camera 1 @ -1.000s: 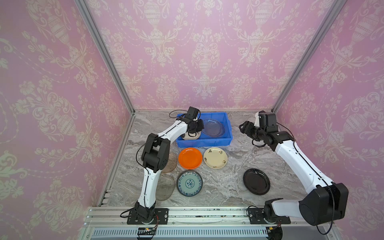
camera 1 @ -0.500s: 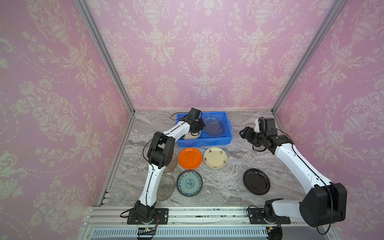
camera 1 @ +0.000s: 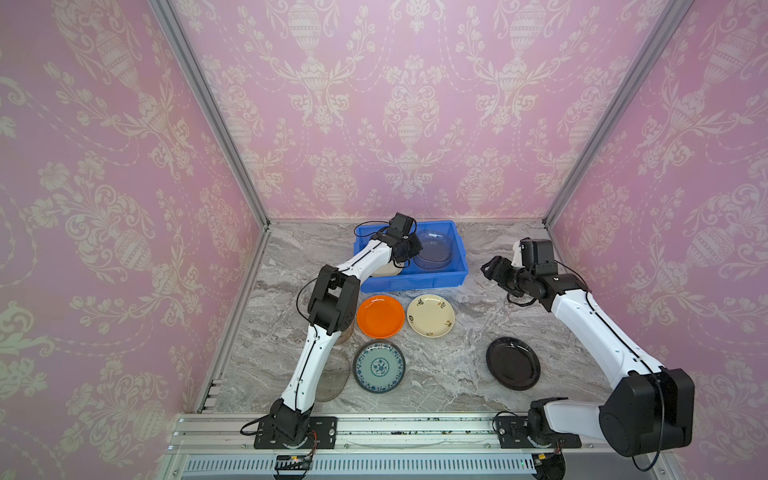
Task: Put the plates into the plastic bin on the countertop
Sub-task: 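Lower the clear ribbed plate into the bin with the left gripper and open it, then withdraw the left gripper from the bin and reach toward the black plate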
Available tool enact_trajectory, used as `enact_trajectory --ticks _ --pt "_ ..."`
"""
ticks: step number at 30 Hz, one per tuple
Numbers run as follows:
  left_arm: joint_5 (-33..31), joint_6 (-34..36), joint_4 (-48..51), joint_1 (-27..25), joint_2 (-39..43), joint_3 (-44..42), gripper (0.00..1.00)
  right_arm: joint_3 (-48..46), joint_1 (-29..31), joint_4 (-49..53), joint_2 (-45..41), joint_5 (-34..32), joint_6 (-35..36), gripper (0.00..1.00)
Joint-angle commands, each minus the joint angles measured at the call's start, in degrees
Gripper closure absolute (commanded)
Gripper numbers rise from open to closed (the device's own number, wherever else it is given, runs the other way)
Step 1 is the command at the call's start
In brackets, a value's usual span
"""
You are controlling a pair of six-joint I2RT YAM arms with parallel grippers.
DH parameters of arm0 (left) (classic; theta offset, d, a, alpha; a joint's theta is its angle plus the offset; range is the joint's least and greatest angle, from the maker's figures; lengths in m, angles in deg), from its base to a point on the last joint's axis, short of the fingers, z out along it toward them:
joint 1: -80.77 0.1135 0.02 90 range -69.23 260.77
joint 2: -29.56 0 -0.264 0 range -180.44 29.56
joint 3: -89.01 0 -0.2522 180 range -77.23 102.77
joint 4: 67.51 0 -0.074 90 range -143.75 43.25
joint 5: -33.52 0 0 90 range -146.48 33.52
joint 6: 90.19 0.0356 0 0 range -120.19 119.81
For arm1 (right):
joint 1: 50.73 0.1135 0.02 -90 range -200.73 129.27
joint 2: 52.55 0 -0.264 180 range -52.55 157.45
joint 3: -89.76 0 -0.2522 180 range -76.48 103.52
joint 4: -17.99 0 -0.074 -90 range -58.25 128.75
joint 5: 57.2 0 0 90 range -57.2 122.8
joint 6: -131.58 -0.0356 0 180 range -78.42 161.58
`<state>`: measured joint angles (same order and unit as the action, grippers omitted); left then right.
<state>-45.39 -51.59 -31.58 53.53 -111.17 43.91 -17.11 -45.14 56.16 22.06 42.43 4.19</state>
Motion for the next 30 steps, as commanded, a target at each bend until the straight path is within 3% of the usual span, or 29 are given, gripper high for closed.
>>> enact_trajectory --ticks 1,12,23,27,30 --pt "-0.8 -0.1 1.9 -0.1 -0.5 1.3 0.74 -0.6 -0.5 -0.1 -2.2 0.5 0.5 0.29" --pt "-1.8 3.3 1.3 -0.2 3.0 -0.2 0.53 -0.1 -0.6 1.1 -3.0 0.4 1.4 0.29" --pt "-8.3 18.1 3.3 -3.6 15.5 -3.1 0.40 0.1 -1.9 4.0 -5.2 -2.1 5.3 0.29" --pt "-7.3 22.9 4.6 -6.7 20.0 -5.9 0.37 -3.6 -4.6 1.4 -7.6 0.4 3.7 0.30" --pt "-2.2 25.0 4.1 -8.8 22.3 -8.7 0.31 -6.0 -6.3 0.3 -8.2 2.2 1.7 0.30"
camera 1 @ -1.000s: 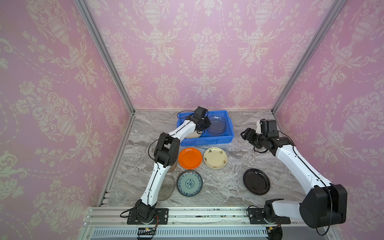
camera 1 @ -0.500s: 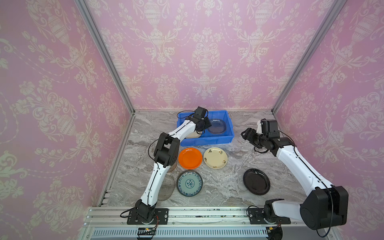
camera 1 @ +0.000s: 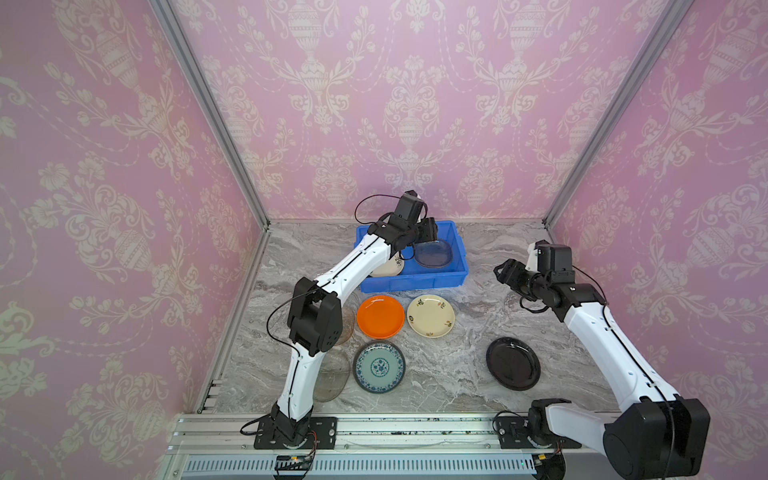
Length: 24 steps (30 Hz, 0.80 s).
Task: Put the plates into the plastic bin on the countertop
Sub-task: 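Withdraw the left gripper from the bin and reach toward the black plate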
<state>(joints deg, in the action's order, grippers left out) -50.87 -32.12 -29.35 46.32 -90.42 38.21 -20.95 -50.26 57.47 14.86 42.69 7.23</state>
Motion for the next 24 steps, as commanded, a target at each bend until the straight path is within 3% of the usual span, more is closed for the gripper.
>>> enact_trajectory --ticks 1,4,9,16,20,24 --pt "6.3 5.5 1.3 -2.4 2.0 -4.2 0.30 -3.0 -2.0 -1.5 -1.3 3.0 -2.1 0.30" --pt "13.4 5.4 -1.8 -4.7 3.7 -8.7 0.27 -5.0 -4.8 -2.5 -2.4 6.0 -3.7 0.30" --pt "19.8 8.1 -1.4 -9.1 4.7 -12.9 0.26 -6.9 -7.5 -1.1 -6.5 6.3 -4.1 0.31" --pt "27.1 15.2 8.1 -12.1 0.8 -11.5 0.43 -9.6 -10.3 -1.4 -8.6 7.2 -4.4 0.31" --pt "28.0 20.4 16.9 -13.8 -4.7 -6.1 0.46 -10.5 -11.4 -3.2 -8.6 8.7 -5.8 0.32" --pt "30.2 18.8 17.1 -14.9 -8.7 -2.9 0.45 -10.7 -11.8 -4.6 -7.9 9.6 -6.9 0.32"
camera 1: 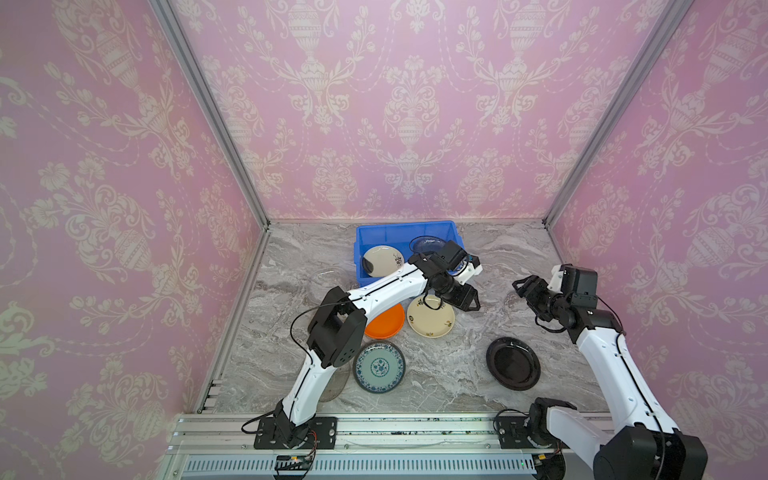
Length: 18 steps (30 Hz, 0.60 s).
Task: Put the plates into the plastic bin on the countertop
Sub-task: 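Withdraw the left gripper from the bin and reach toward the black plate, then grasp the black plate rim with the left gripper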
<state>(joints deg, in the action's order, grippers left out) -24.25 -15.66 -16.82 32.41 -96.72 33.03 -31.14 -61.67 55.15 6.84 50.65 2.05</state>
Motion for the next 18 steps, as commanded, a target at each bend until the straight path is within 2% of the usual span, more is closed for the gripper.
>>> enact_trajectory --ticks 1,7,11,15,18 --pt "4.1 1.6 3.9 -1.3 -3.2 2.8 0.45 -0.5 -0.4 -2.6 0.2 1.9 -1.8 0.33" --pt "7.3 1.6 8.5 -3.8 -10.9 12.7 0.44 -0.8 -1.0 -3.9 0.9 3.0 -1.9 0.33" --pt "12.2 4.0 16.0 -5.2 -18.4 23.9 0.46 -1.5 -1.9 -4.7 1.2 4.2 -2.1 0.33" --pt "12.2 5.4 24.0 -6.5 -25.0 33.8 0.49 -2.5 -3.1 -5.3 -0.1 4.7 -2.8 0.33" --pt "11.5 5.3 26.8 -6.7 -27.7 36.7 0.50 -2.8 -3.6 -6.0 -1.3 4.6 -3.3 0.33"
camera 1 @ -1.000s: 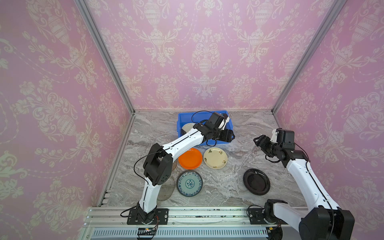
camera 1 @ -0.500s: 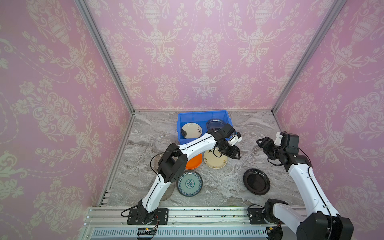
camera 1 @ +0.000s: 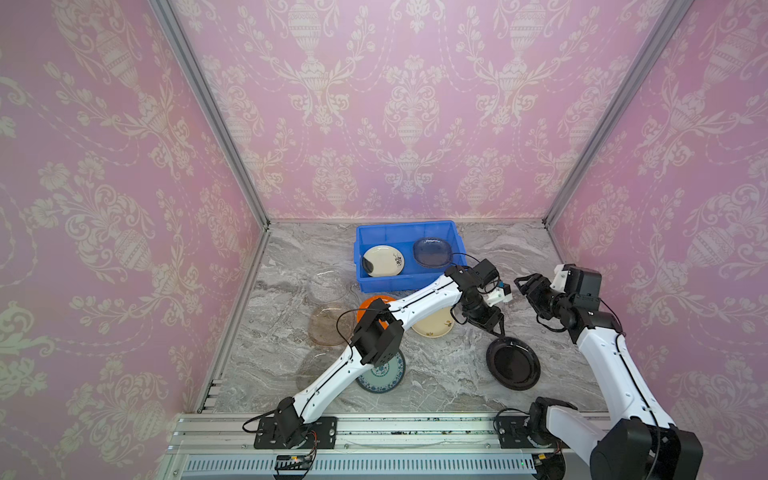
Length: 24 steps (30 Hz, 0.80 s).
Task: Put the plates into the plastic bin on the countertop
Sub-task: 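Grasp the black plate rim with the left gripper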
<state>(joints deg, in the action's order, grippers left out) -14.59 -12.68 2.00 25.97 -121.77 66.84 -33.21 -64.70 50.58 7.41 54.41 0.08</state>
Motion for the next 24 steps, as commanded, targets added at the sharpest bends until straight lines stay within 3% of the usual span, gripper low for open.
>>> enact_trajectory --ticks 1,24 --pt "1.8 2.3 8.5 -0.3 -3.1 3.1 0.51 -0.7 -0.7 -1.5 -2.2 0.7 -1.5 0.34" --pt "4.2 1.4 10.5 -0.6 -9.6 6.2 0.62 -6.9 -1.2 -4.0 -8.2 1.3 -5.5 0.35"
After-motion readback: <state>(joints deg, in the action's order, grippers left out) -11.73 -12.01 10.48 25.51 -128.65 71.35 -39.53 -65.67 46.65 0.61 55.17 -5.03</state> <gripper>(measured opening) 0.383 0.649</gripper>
